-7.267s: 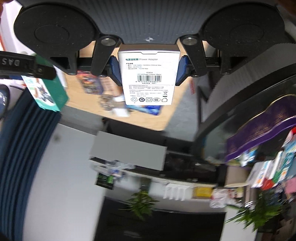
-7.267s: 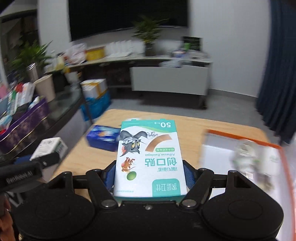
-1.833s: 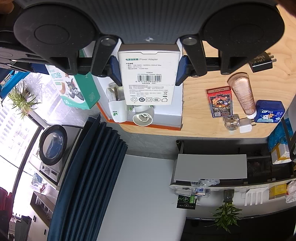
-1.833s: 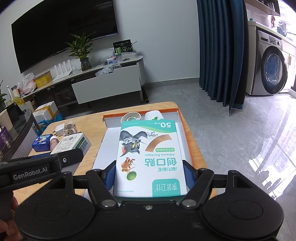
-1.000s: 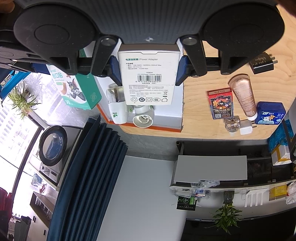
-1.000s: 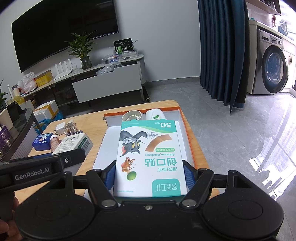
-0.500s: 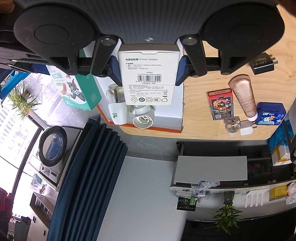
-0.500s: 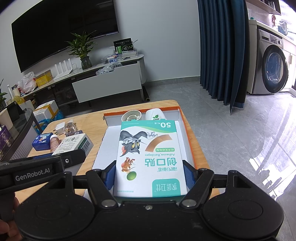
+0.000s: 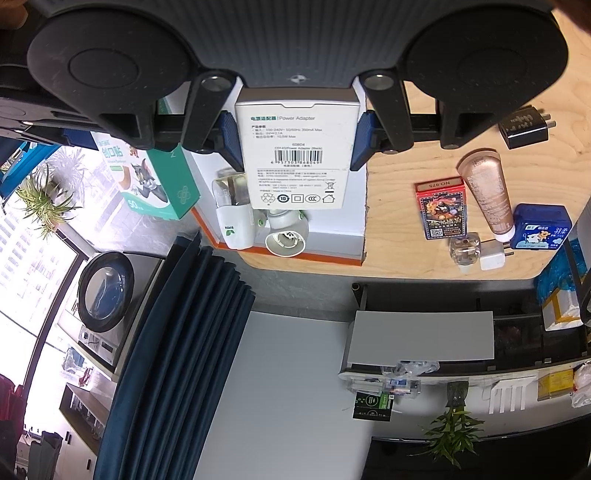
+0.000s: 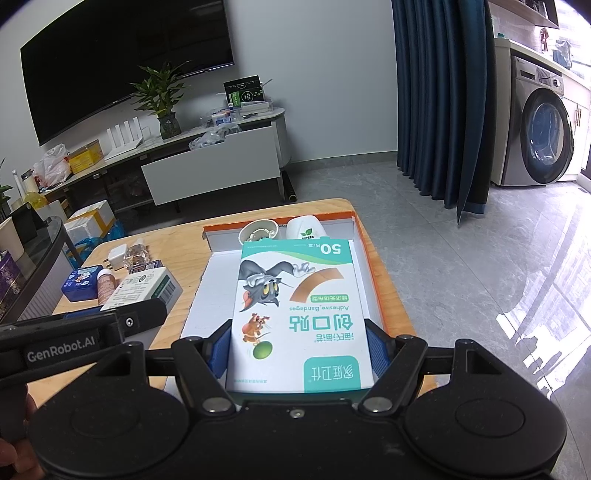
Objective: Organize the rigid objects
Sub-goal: 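Lower the green box with the right tool while the left lowers the white box, open both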
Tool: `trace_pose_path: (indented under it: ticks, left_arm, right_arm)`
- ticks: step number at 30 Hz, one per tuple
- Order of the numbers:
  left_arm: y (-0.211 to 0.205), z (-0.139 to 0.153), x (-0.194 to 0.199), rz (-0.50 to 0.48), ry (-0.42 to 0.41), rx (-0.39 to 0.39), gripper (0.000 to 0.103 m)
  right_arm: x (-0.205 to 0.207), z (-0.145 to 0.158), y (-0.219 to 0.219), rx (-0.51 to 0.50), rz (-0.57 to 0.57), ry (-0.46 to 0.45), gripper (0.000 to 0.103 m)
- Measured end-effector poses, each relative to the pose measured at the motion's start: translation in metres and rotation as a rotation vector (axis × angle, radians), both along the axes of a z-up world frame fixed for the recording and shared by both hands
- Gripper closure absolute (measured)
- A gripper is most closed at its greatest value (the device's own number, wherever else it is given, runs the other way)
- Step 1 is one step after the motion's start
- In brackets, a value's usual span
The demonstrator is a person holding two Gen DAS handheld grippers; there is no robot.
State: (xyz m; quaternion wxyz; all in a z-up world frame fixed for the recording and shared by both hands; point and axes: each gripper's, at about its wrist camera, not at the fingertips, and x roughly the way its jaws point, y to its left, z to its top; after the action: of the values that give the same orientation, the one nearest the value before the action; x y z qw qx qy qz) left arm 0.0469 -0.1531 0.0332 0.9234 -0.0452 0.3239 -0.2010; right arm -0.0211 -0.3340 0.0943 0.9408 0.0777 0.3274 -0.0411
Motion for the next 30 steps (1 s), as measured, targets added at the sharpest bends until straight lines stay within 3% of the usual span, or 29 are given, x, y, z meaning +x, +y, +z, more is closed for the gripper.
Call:
trace_pose_path:
  ticks: [9, 10, 11, 22, 30]
  left_arm:
    - [-0.002, 0.001, 0.0, -0.006, 0.002, 0.002, 0.043]
    - [-0.002, 0.001, 0.0, -0.007, 0.001, 0.003, 0.043]
    - [-0.002, 0.001, 0.0, -0.007, 0.001, 0.003, 0.043]
    - [-0.005, -0.002, 0.002, -0.013, 0.017, 0.018, 0.044]
    - [-0.013, -0.016, -0.004, -0.061, 0.075, 0.034, 0.043]
  right_arm:
    - [0.001, -0.001, -0.01, 0.002, -0.005, -0.001, 0.02]
    - [0.002, -0.001, -0.011, 0.003, -0.004, -0.001, 0.036]
    - [0.002, -0.001, -0.011, 0.006, -0.003, 0.005, 0.04]
    - [0.002, -0.002, -0.017, 0.014, -0.027, 0.02, 0.041]
    - [0.002, -0.001, -0.023, 0.022, -0.045, 0.014, 0.041]
